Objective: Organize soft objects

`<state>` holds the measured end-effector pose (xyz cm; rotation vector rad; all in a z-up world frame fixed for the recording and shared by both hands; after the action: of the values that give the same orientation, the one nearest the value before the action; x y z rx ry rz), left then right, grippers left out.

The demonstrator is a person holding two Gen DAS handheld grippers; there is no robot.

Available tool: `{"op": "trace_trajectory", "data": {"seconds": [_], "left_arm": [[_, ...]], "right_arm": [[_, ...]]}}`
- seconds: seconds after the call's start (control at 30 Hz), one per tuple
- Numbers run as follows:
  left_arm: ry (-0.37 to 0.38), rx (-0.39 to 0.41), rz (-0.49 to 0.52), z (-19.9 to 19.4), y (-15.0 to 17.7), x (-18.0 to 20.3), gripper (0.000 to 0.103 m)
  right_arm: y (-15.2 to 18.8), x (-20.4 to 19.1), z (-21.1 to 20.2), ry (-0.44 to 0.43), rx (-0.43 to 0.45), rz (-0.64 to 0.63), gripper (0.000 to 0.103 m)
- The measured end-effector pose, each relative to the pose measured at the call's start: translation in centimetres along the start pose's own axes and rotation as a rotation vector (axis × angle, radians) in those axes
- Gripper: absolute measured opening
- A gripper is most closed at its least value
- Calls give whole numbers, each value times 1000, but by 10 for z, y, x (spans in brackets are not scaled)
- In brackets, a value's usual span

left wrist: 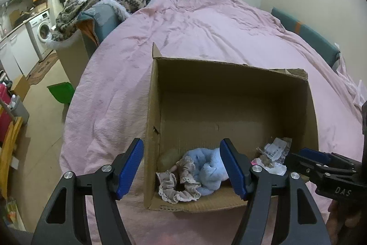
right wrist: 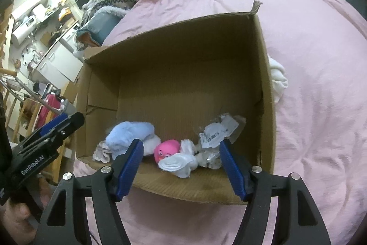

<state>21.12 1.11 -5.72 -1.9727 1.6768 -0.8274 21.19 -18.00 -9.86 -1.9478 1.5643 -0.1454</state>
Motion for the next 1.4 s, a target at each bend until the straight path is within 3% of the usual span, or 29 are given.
{"op": "trace_trajectory", "data": {"seconds": [0.33,0.4,0.47,0.5,0.6,0.73,0.87,1.07,1.4], "left_arm": [[21,61,-24,-36,-4,-7,66],[14,86,-13,-45,-6,-9,72],[-4,108,-12,-53,-7,-14,83],[-4,109,-16,-55,-7,-15,83],[2,94,-35,-60,0,-19,84],[-1,82,-42,-67,12,-23,97],[-6,86,-47,-77,21,-25,102],[2,54,-54,-83,45,-22,102],[-32,85,-4,-80,55,-10,102]], "right_arm": [[0,-1,-35,44,67,-8,74],[0,-1,-45,60,94,-14,82],[0,0,-55,72,116,-11,101],[1,0,-58,78,125,-7,103],[5,3,-66,99,148,5,103],[11,1,-76,124,166,5,103],[20,-4,-87,138,186,0,103],[31,-13,-95,195,240,-54,103],[36,-15,-77,235,210,-70,103]]}}
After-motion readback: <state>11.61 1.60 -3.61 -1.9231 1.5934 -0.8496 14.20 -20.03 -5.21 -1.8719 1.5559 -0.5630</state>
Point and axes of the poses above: each gripper's, at about its wrist camera, not at the fingertips, and z roughly the way its jaws point, x to its right, y to its underside, the point moved 9 cm from there along z, roughly the way its jaws point, and after that the axes turned 8 degrees about -z, right-handed, at the moved point
